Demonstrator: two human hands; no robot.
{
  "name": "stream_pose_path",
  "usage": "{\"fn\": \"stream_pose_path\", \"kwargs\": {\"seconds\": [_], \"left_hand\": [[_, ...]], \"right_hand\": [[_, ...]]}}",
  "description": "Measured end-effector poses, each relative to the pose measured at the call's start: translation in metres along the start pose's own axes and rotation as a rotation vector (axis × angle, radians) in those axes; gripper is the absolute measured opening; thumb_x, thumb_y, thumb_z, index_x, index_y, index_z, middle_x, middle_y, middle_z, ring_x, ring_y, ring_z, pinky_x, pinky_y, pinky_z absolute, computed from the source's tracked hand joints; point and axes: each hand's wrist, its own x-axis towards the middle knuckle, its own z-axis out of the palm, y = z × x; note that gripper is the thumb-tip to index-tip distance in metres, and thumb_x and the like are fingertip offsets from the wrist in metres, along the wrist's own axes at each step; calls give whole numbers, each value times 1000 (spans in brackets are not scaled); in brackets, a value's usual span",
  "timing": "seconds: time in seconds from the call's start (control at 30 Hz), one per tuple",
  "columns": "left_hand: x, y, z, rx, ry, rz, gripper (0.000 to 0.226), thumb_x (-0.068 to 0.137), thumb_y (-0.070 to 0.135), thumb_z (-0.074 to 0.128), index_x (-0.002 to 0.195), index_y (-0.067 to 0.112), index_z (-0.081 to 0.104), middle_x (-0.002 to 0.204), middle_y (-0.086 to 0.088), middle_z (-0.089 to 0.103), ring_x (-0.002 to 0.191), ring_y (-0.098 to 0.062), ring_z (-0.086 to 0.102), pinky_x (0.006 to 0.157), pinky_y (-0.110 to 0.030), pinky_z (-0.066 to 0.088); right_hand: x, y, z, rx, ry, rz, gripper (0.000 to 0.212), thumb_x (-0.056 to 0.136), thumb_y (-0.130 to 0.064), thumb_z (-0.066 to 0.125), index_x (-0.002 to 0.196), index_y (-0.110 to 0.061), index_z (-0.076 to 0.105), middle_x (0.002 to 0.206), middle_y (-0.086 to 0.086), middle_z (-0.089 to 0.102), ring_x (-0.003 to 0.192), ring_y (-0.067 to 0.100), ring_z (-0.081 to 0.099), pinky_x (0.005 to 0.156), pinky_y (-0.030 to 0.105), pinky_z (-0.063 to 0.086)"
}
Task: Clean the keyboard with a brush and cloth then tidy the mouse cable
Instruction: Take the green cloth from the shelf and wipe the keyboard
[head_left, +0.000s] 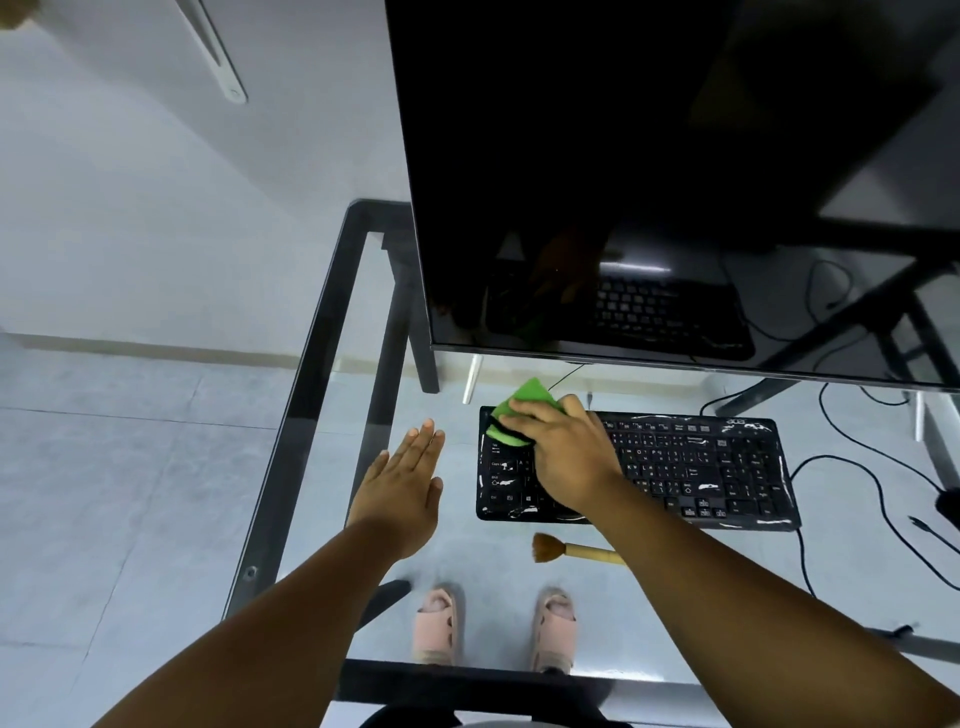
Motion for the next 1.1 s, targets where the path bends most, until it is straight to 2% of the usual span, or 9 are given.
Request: {"fn": "stream_pose_path", "kwargs": {"seconds": [0.07, 0.17, 0.27, 0.47, 0.53, 0.7, 0.87, 1.1], "left_hand": [[1, 3, 0, 5, -3, -17, 59, 104, 36, 20, 155, 27, -7, 159, 12, -19, 145, -5, -17, 120, -32, -3], [1, 7, 0, 3, -23, -42, 60, 104, 36, 20, 155, 25, -9, 159, 11, -20, 147, -9, -15, 121, -35, -3], [1, 6, -1, 22, -51, -37, 60, 104, 37, 19, 154, 25, -12, 159, 10, -22, 147, -9, -17, 121, -36, -3], [2, 2, -2, 41, -71, -11, 61, 104, 37, 20, 153, 25, -14, 157, 10, -25, 146, -9, -18, 120, -35, -2], [1, 1, -2, 37, -71, -11, 61, 104, 37, 20, 153, 25, -14, 157, 11, -26, 146, -9, -19, 120, -35, -2], [3, 1, -4, 35, -89, -10, 61, 104, 38, 19, 153, 26, -14, 156, 12, -25, 147, -8, -17, 120, -34, -2], [3, -1, -3, 40, -93, -10, 61, 104, 38, 19, 154, 26, -13, 158, 11, -24, 147, -9, -17, 120, -35, -1], [1, 1, -3, 42, -94, -7, 61, 104, 37, 18, 153, 25, -15, 157, 10, -26, 147, -10, -18, 120, -35, -3]], "right_hand": [[2, 5, -2, 21, 32, 70, 64, 85, -6, 48, 136, -44, 49, 143, -26, 44, 107, 14, 37, 89, 36, 42], [14, -4, -2, 34, 2, 144, 66, 85, -7, 47, 141, -43, 42, 145, -23, 41, 113, 16, 35, 91, 36, 40], [21, -17, 1, 24, -28, 75, 72, 84, -5, 47, 142, -46, 38, 147, -26, 38, 113, 15, 35, 92, 35, 38], [0, -12, 6, -27, -44, -165, 69, 83, -2, 46, 134, -49, 49, 146, -28, 39, 103, 14, 35, 88, 35, 37], [1, -12, 3, -42, -44, -154, 70, 83, -2, 45, 136, -49, 46, 147, -28, 37, 106, 14, 36, 86, 34, 35], [21, -23, -2, -24, -10, 21, 74, 79, 0, 47, 138, -45, 43, 147, -26, 36, 113, 15, 35, 87, 34, 35], [-2, -19, 8, -56, -46, -149, 76, 76, 3, 49, 133, -48, 49, 146, -27, 40, 105, 15, 34, 86, 38, 39], [-41, -22, 18, -70, -104, -244, 70, 78, 0, 52, 128, -48, 54, 142, -29, 43, 101, 17, 39, 77, 35, 34]]}}
